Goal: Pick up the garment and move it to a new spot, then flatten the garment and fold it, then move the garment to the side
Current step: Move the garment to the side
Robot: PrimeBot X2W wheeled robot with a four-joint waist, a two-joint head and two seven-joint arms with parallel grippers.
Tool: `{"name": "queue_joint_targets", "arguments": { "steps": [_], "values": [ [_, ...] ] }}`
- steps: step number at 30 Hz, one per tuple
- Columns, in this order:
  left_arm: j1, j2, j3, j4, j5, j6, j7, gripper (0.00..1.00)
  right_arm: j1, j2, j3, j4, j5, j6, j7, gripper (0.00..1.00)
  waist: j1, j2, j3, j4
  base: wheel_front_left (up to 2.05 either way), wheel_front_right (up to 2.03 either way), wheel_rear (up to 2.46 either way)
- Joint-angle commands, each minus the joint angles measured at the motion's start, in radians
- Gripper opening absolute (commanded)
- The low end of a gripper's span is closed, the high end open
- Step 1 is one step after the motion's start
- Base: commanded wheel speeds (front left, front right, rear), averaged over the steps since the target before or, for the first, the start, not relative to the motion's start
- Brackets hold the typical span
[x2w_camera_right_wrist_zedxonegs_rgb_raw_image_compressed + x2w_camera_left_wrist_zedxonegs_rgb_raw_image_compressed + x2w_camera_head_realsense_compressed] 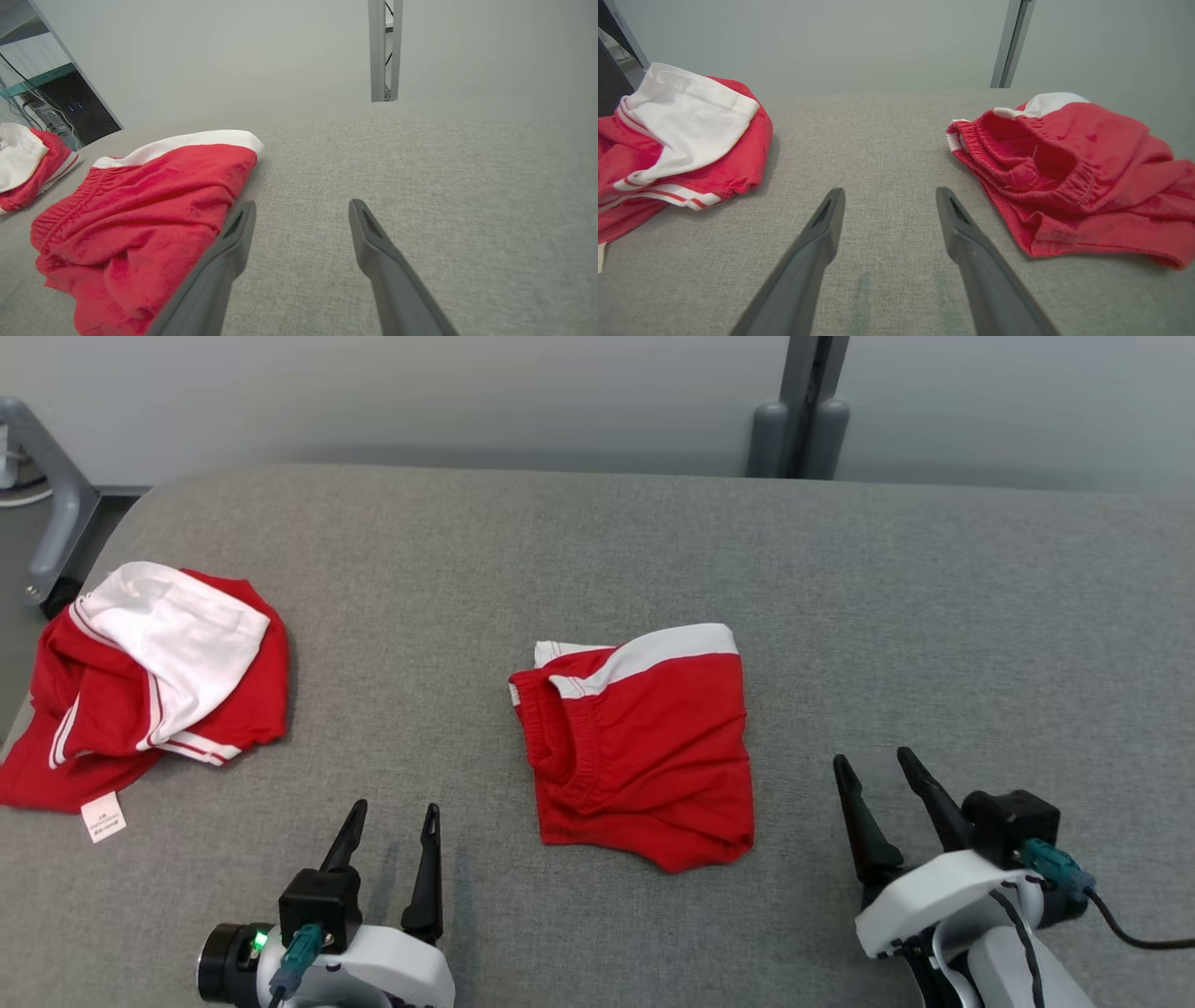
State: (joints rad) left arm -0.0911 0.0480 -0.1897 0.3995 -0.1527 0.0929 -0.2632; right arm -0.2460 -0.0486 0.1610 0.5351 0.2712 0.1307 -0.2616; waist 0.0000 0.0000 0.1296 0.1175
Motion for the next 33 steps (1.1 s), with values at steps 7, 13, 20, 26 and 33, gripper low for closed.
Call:
{"name": "queue_joint_targets", "arguments": {
  "steps": [7, 13, 20, 26, 33],
  "values": [
    [-0.063, 0.004, -0.048, -0.007, -0.023, 0.013, -0.002, 1.0, -0.142, -0.006, 0.119, 0.079, 0.086, 0.0, -0.005, 1.0, 0.0, 0.0, 0.087, 0.091, 0.0, 0.0, 0.0],
    [-0.069, 0.004, -0.07, -0.008, -0.042, 0.022, -0.002, 1.0, -0.223, -0.006, 0.2, 0.199, 0.145, 0.0, -0.004, 1.0, 0.0, 0.0, 0.104, 0.137, 0.0, 0.0, 0.0],
    [-0.06, 0.004, -0.076, -0.01, -0.044, 0.028, -0.002, 1.0, -0.284, -0.005, 0.266, 0.32, 0.24, 0.0, 0.008, 0.0, 0.0, 0.0, 0.105, 0.155, 0.0, 0.0, 0.0],
    [-0.046, 0.005, -0.053, -0.006, -0.02, 0.018, -0.002, 1.0, -0.285, -0.009, 0.279, 0.358, 0.267, 0.0, -0.003, 0.0, 0.0, 0.0, 0.072, 0.104, 0.0, 0.0, 0.0],
    [-0.05, 0.004, -0.038, -0.019, 0.006, -0.005, -0.002, 1.0, -0.262, -0.007, 0.253, 0.329, 0.257, 0.0, -0.005, 0.0, 0.0, 0.0, 0.04, -0.055, 0.0, 0.0, 0.0]
  ]
}}
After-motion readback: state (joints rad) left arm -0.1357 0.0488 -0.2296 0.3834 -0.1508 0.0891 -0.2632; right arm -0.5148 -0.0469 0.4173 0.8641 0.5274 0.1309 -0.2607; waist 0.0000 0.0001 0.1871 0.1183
